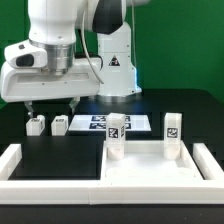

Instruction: Assemble square table

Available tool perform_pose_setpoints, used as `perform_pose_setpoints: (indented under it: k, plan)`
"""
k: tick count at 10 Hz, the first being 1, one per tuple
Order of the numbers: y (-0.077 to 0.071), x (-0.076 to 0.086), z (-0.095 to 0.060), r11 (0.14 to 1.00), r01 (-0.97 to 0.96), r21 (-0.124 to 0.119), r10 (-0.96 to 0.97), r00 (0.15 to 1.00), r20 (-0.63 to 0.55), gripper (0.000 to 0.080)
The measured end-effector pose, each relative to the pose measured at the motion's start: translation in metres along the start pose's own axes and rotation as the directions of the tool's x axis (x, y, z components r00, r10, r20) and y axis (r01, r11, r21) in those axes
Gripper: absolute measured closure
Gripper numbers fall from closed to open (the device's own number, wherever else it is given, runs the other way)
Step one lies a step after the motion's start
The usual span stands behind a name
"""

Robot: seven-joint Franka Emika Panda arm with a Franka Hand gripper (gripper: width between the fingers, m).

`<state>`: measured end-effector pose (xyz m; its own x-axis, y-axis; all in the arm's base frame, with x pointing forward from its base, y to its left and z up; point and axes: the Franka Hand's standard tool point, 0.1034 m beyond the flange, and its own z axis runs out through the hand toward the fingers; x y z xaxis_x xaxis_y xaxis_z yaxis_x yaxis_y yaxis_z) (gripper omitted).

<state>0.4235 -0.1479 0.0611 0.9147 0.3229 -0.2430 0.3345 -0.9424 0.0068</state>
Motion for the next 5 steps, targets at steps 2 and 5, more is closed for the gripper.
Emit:
perform_pose_setpoints:
  k: [2, 5]
  plan:
    - [-0.011, -0.009, 0.011, 0.997, -0.066, 0.042, 0.060, 0.989, 0.136, 0.0151]
    - [-0.012, -0.016, 0.025, 0.990, -0.111, 0.084, 0.076, 0.936, 0.344, 0.0151]
